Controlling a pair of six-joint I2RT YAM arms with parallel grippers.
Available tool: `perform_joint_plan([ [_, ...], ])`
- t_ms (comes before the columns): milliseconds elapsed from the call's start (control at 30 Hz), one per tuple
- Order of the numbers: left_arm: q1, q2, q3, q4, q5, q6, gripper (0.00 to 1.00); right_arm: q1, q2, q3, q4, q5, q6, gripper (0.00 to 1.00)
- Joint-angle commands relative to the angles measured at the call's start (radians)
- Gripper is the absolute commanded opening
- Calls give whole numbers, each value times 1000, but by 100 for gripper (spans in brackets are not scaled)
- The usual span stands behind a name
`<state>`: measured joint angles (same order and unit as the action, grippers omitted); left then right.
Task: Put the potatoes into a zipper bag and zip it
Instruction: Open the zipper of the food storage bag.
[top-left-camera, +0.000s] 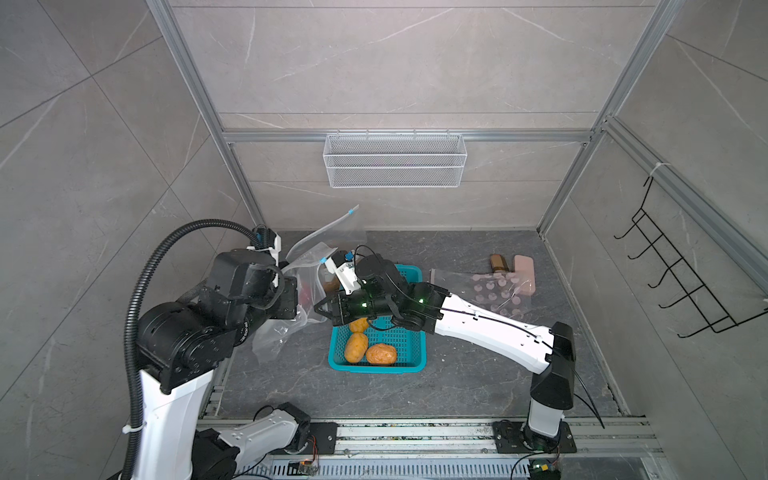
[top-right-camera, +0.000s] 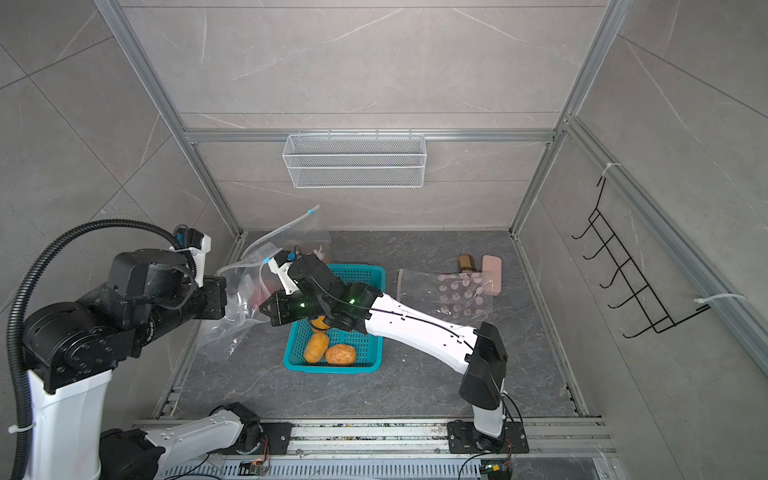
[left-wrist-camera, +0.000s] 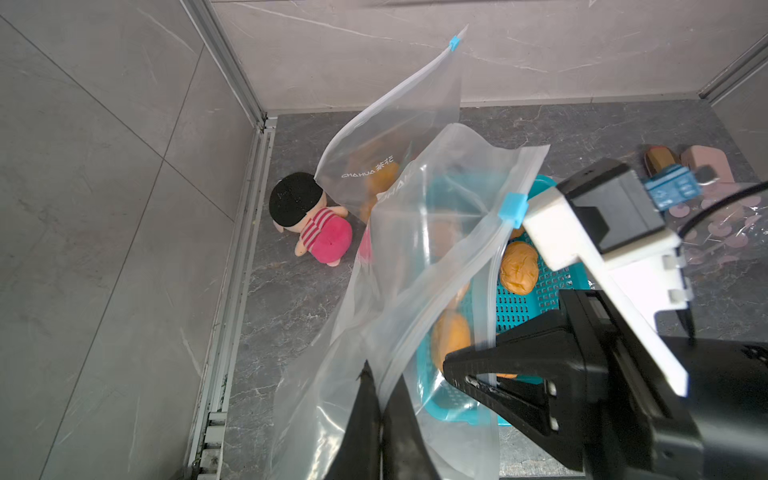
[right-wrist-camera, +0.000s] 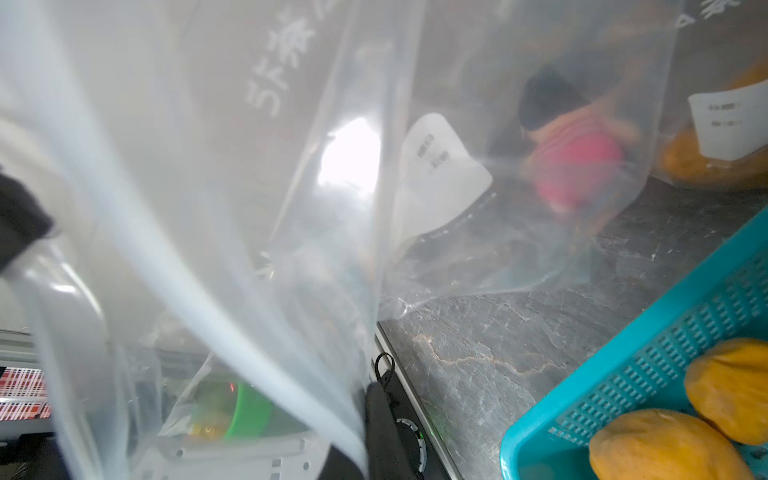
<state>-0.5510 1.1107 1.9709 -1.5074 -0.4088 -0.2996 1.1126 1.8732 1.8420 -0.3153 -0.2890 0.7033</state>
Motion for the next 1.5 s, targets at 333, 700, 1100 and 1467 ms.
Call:
perform_joint_plan([
  [333,-3,-70,-603,345,202,-35,0,-21,-9,-177,-124,149,-58,0],
  [700,-2,-178,-821,578,258,4,0,-40,-50,-311,-111,194,-53,0],
  [1100,-2,-286,-952,684,252,40,0,-40,-51,-318,-193,237,-69,0],
  [1467,-3,-324,-1027,736,278,26,0,-40,-74,-311,-176,220,-88,17],
])
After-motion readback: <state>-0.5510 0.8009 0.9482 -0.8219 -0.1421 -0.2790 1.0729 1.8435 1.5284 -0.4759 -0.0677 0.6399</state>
